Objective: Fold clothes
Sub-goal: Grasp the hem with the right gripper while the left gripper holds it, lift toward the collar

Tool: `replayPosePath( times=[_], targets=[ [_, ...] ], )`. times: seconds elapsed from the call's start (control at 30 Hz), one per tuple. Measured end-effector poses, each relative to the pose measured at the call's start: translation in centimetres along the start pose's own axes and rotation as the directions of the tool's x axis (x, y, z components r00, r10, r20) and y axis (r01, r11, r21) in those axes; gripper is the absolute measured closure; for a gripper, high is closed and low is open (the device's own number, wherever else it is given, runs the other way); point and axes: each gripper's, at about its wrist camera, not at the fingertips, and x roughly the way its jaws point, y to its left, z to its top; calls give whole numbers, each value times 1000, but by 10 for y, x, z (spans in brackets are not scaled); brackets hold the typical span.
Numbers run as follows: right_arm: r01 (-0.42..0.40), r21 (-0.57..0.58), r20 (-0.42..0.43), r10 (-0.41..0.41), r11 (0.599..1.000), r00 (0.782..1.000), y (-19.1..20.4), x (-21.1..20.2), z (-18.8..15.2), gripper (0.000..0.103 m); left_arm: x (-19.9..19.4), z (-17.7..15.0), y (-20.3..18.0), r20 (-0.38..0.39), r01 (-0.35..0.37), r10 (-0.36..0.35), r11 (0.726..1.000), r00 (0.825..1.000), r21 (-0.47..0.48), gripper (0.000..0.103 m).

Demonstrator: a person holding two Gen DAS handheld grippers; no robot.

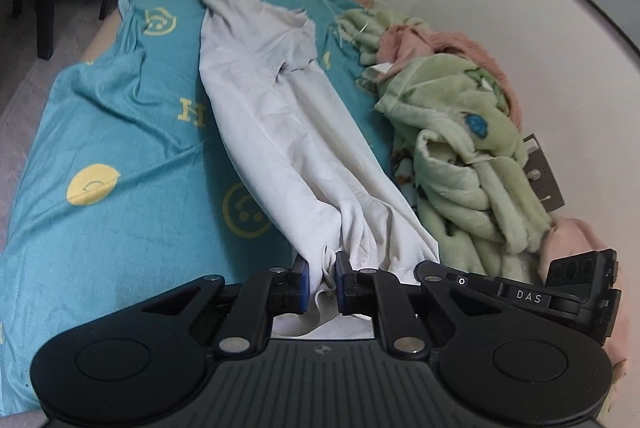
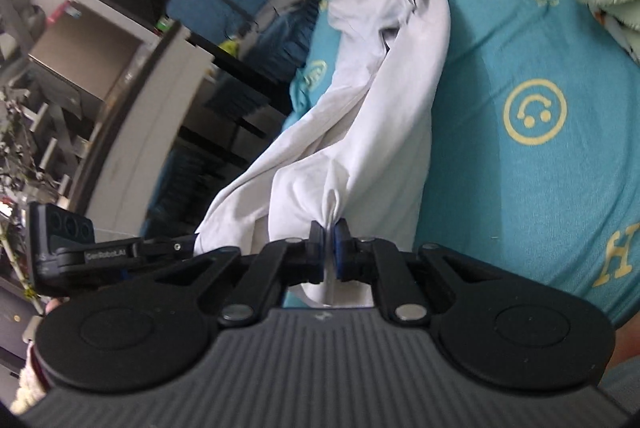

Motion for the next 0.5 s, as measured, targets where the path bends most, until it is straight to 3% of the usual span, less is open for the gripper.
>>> replayPosePath(
  times=[0.23,0.5],
  targets=[
    [-67,-67,14,68,996,998,22,-44,-22,95,-57,-33,-20,36,33,-34,999,999,23,90],
    [-86,-161,-7,86,983,996,42,-99,-73,95,-101,-116,-31,10,79,-80,996,997,43,90]
  ],
)
